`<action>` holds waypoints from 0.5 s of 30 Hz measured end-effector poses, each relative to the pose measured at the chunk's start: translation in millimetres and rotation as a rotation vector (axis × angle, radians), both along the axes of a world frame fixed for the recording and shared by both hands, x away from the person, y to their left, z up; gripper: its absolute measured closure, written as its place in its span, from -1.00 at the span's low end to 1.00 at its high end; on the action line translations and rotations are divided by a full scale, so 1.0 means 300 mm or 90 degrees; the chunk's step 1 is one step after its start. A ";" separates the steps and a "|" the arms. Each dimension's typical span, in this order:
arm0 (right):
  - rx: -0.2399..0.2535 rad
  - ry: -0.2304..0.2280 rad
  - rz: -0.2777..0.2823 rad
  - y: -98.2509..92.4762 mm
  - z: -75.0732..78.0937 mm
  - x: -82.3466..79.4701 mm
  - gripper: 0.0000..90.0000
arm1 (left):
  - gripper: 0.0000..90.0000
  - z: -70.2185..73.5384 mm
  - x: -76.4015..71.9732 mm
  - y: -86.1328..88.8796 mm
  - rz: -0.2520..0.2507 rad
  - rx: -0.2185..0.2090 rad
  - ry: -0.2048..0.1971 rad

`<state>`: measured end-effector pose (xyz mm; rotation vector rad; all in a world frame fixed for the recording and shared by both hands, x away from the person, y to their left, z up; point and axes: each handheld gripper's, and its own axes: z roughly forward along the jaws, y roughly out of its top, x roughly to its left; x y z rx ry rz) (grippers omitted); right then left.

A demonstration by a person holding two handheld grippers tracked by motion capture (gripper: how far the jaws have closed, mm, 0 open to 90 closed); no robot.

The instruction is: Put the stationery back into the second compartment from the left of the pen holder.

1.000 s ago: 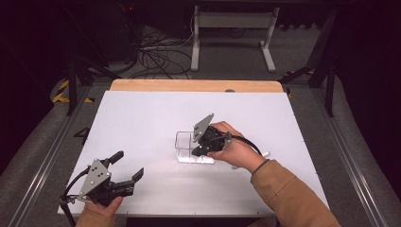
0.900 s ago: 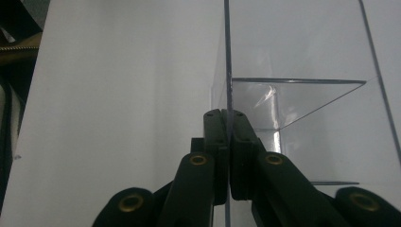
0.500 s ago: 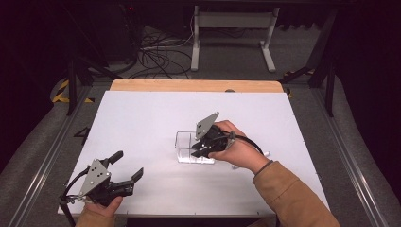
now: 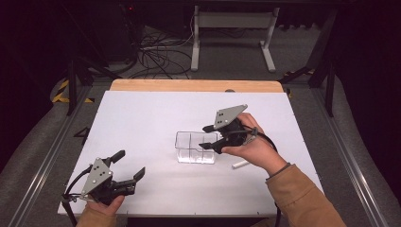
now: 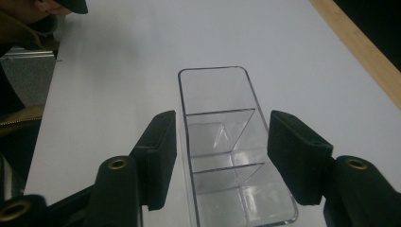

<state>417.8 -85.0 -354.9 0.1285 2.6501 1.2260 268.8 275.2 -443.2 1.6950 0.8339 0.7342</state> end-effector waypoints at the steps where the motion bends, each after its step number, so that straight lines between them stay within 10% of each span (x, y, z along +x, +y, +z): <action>1: 0.004 -0.003 -0.003 -0.006 0.004 -0.001 -0.04 | -0.70 0.001 -0.001 0.001 0.001 0.003 0.000; 15: 0.038 -0.028 -0.044 -0.115 0.050 0.004 -0.14 | -0.70 0.000 -0.005 0.000 0.004 0.004 -0.001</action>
